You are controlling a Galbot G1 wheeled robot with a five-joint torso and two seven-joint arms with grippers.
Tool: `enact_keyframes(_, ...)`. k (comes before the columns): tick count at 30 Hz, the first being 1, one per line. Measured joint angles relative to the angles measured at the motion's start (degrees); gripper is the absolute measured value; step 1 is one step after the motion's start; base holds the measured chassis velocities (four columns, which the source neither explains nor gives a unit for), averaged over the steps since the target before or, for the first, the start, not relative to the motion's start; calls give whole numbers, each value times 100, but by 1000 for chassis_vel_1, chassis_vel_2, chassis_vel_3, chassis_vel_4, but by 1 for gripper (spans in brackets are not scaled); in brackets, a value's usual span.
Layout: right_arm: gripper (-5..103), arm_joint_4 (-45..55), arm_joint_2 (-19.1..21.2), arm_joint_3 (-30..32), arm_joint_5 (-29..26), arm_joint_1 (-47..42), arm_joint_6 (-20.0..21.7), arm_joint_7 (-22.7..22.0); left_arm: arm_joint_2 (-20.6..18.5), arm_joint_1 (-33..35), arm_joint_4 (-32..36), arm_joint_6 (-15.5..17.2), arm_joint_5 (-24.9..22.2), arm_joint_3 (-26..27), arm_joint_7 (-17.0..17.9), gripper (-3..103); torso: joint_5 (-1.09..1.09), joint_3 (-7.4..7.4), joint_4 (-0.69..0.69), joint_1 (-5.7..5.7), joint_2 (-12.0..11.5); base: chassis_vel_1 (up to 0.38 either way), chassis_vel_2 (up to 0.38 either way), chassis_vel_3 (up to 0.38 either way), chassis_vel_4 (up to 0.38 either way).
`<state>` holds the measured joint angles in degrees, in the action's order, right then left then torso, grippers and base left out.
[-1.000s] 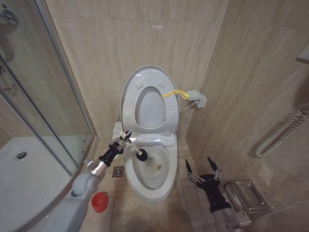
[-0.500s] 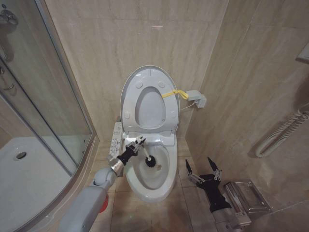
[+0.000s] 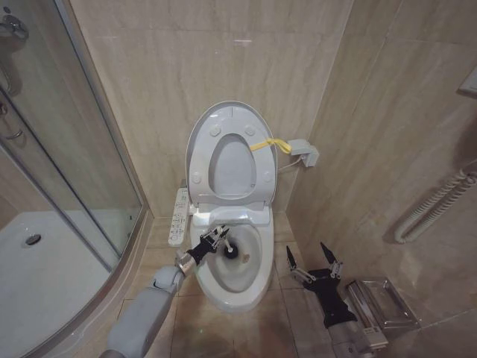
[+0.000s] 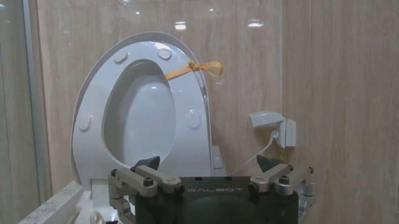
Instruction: Open the toilet lid, clean the toilet bowl with a toilet brush, close the toilet lid, and flush.
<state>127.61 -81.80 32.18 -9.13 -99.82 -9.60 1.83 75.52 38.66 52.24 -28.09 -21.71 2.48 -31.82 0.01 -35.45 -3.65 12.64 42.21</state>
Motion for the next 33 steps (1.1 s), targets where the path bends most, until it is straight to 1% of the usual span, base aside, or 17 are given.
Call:
enact_keyframes(2,100,0,0,0,0,0,0,0,26,-8,-4,-4,-25,1,28,22,0,0,0,0,0,0,0,0,0)
enact_keyframes(3,100,0,0,0,0,0,0,0,65,-14,18,-4,-125,1,73,22,0,0,-1,0,0,0,0,0,0)
enact_keyframes(5,100,0,0,0,0,0,0,0,166,-32,184,1,-498,-38,226,22,0,0,0,0,0,0,0,0,0)
enact_keyframes(6,100,0,0,0,0,0,0,0,166,-32,184,1,-498,-38,226,22,0,0,0,0,0,0,0,0,0)
enact_keyframes(8,100,0,0,0,0,0,0,0,323,-127,244,-51,-761,-40,310,22,0,0,-4,0,0,0,0,0,0)
enact_keyframes(9,100,0,0,0,0,0,0,0,401,-182,211,-112,-814,-21,318,22,0,0,-4,0,0,0,0,0,0)
enact_keyframes(12,100,0,0,0,0,0,0,0,502,-222,193,-146,-910,12,334,22,1,0,-2,0,0,0,0,0,0)
enact_keyframes(24,100,0,0,0,0,0,0,0,671,22,134,-116,-968,131,279,22,0,0,0,0,0,0,0,0,0)
enact_keyframes(33,100,1,0,0,0,0,0,0,655,52,404,-87,-841,38,234,22,-1,0,-3,0,0,0,0,0,0)
